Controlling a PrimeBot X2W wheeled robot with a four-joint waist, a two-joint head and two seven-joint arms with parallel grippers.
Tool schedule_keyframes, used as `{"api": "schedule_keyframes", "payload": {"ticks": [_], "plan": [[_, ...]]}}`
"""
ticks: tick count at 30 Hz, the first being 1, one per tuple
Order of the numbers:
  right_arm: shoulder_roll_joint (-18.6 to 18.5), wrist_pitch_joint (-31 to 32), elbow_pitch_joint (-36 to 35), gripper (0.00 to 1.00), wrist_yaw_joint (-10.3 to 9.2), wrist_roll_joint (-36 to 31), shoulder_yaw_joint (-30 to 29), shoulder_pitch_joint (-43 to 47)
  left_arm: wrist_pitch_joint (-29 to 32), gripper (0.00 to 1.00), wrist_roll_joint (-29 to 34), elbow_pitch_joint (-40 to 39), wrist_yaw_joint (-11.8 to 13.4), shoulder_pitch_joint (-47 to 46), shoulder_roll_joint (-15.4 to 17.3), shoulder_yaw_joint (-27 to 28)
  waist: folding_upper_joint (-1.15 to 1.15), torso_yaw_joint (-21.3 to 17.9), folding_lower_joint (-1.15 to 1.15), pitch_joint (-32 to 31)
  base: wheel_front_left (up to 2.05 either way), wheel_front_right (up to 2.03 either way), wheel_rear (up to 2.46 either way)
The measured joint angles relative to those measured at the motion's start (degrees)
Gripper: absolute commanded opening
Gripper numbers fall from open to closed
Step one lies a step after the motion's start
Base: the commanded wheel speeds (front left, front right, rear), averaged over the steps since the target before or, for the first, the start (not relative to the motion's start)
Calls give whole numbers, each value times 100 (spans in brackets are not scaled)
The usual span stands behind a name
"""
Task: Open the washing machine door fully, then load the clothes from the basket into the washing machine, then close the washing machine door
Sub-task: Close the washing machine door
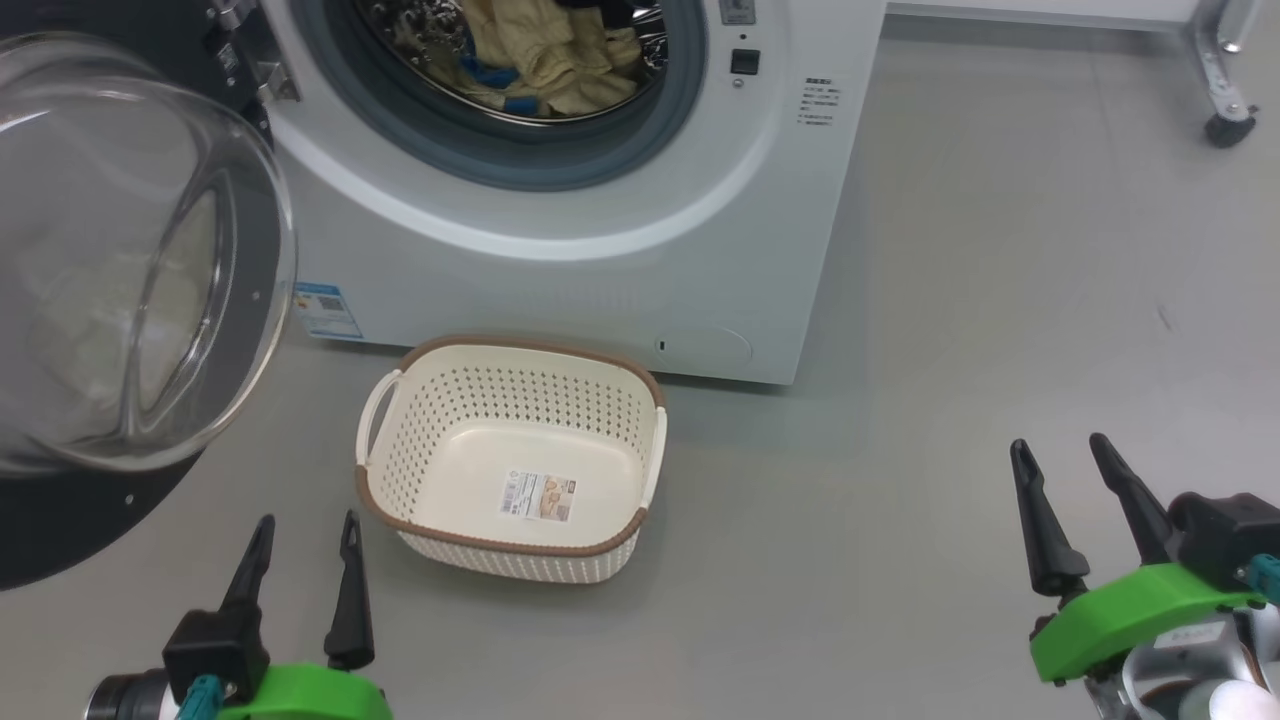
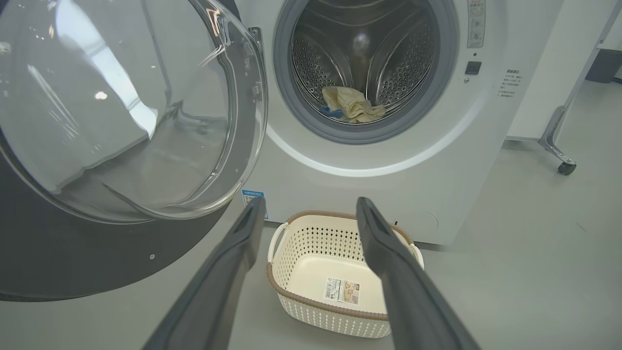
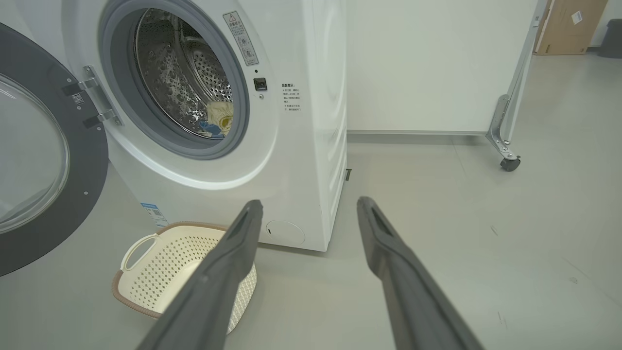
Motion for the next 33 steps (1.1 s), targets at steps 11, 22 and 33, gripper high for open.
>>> {"api": "schedule_keyframes", "payload": {"ticks": [11,22,33], "plan": [[1,5,-21,100,0,-48,0,-4,-48,100,0,11,3,-90,-29,-48,0,824,0,34,0,0,0],[1,14,-1,100,0,-48,111,-4,-82,100,-1,62,1,-90,-58,-147,0,1629,0,-78,0,0,0],[2,60,69,100,0,-47,215,-9,-101,100,-52,63,2,-90,-93,-154,0,2082,0,-75,0,0,0]]}}
